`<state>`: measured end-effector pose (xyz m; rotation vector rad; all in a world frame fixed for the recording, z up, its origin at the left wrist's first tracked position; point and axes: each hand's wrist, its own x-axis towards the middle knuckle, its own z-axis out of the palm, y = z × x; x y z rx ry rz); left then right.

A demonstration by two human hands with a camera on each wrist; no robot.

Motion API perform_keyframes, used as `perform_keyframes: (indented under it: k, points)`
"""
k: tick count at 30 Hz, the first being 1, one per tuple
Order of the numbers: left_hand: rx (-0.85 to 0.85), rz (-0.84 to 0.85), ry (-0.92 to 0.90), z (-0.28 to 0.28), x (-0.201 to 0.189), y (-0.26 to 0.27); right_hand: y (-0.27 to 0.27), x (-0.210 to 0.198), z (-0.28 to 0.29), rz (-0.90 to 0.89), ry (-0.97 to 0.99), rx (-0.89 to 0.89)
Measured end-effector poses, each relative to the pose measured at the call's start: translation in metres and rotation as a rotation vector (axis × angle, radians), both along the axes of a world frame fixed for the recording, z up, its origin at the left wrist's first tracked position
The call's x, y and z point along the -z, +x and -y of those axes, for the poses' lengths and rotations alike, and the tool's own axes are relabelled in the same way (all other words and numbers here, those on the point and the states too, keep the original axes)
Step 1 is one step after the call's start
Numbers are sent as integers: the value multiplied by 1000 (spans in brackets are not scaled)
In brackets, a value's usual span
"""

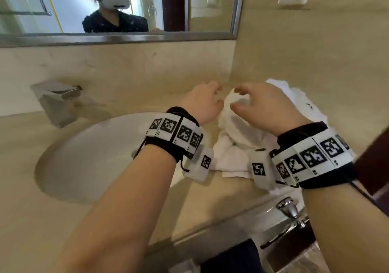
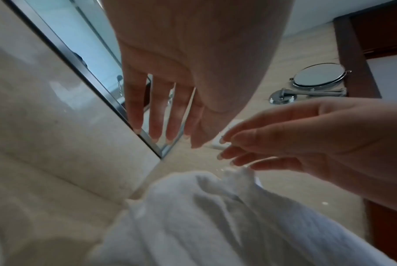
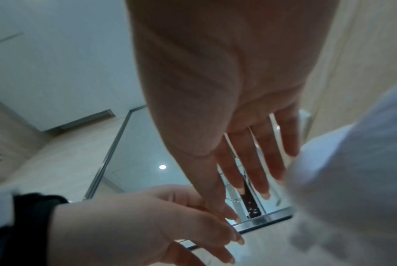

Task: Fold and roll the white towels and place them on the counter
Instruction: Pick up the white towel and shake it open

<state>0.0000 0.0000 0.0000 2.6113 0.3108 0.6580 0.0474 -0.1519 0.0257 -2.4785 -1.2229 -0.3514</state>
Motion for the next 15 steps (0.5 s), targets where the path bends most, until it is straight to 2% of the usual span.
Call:
perform_keyframes:
  k: [4, 7, 11, 13, 15]
  points:
    - [132, -48, -110, 28, -3, 28, 16, 1, 36, 117, 68, 119]
    - [217, -114, -130, 41, -5, 49, 26, 1, 55, 19, -83, 244]
    - [270, -230, 23, 55, -5, 63, 43, 13, 68, -151, -155, 247]
    - [299, -297, 89, 60, -5, 62, 50, 17, 68, -170, -85, 215]
    - [340, -316, 40, 61, -3, 63, 53, 16, 68, -189, 59, 179]
